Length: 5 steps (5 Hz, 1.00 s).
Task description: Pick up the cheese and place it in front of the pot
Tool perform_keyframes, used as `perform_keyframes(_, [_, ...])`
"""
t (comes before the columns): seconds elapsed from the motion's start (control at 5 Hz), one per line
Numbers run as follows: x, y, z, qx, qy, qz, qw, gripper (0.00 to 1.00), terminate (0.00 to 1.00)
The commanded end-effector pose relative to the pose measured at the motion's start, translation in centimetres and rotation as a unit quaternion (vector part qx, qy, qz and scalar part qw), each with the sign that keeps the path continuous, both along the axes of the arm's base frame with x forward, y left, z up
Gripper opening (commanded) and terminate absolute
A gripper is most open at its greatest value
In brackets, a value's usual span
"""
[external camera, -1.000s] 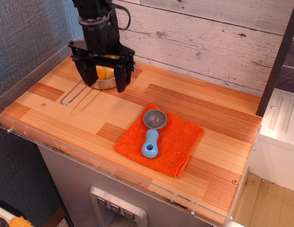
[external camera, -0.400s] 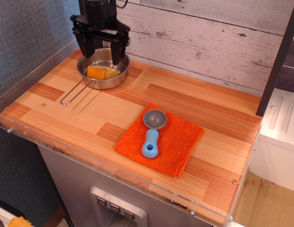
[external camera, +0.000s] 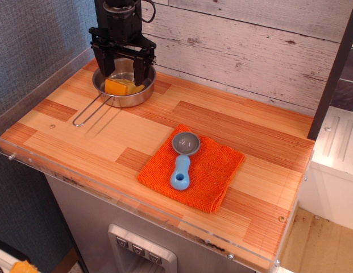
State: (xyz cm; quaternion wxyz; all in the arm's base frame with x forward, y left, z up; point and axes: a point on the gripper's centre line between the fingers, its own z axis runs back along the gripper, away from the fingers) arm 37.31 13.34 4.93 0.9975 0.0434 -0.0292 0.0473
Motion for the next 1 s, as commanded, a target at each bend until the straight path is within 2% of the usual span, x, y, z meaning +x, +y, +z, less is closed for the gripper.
perform_keyframes(0.0, [0.5, 1.6, -0.1, 0.014, -0.003, 0.004, 0.9999, 1.00, 0.00])
perform_keyframes(0.4, [0.7, 2.4, -1.3, 0.011, 0.014, 0.014, 0.9997, 1.00, 0.00])
perform_keyframes(0.6, [0.7, 3.3, 0.0, 0.004, -0.006, 0.022, 0.9997, 0.00, 0.00])
perform_keyframes(0.8, [0.7, 4.2, 2.9, 0.006, -0.040, 0.033, 0.9986, 0.00, 0.00])
